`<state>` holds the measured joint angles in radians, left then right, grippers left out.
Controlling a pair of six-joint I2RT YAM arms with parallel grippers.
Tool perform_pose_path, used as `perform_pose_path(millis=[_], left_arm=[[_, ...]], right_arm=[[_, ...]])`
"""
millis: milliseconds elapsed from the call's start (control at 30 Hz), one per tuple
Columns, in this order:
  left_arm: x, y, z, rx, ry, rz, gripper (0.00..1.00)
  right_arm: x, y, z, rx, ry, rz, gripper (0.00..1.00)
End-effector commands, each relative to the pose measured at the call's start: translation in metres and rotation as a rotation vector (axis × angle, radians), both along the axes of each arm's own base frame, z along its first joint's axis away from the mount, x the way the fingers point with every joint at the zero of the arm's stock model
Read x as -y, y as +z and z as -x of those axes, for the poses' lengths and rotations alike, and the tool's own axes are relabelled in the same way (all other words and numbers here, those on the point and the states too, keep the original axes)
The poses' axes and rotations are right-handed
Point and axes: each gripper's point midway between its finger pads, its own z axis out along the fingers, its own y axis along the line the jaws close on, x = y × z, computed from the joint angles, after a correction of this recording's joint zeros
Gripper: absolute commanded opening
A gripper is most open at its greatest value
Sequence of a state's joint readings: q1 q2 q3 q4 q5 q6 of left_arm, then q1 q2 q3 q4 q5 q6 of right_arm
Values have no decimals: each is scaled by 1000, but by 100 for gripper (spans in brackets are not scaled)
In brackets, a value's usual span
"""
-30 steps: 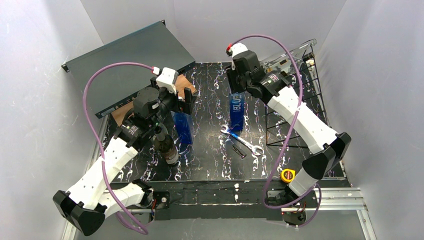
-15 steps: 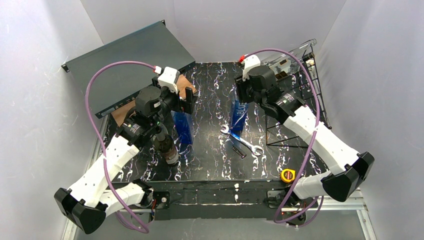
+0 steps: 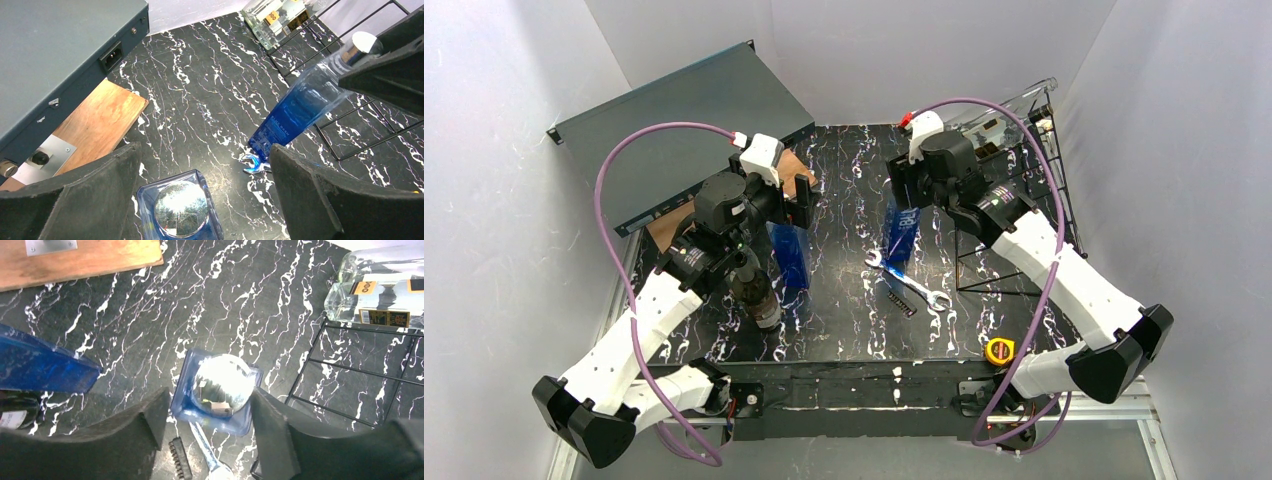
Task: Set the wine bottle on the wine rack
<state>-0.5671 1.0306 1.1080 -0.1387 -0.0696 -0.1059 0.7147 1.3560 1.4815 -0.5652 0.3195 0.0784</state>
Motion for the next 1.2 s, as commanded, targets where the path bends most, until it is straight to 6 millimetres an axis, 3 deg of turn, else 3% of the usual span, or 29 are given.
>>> perform_pose_path(millis=[0,200,267,600,833,1167], left_arm=[[0,24,4,49,-6,37,99],[-2,28,7,56,-7,42,99],[-3,29,8,62,-5,46,99],[-1,25,5,46,-6,40,99],[-4,27,6,59,6,40,99],[-2,28,7,60,-4,46,99]], right_arm=[[0,23,8,9,23,-29,74],[3,17,16,-32,15,-29,96],[6,11,16,-34,6,-13,98],[4,-8,4,-44,-69,-20,98],[7,-23,-1,-60,-146,-42,85],[7,-45,-1,-57,-251,-70,82]])
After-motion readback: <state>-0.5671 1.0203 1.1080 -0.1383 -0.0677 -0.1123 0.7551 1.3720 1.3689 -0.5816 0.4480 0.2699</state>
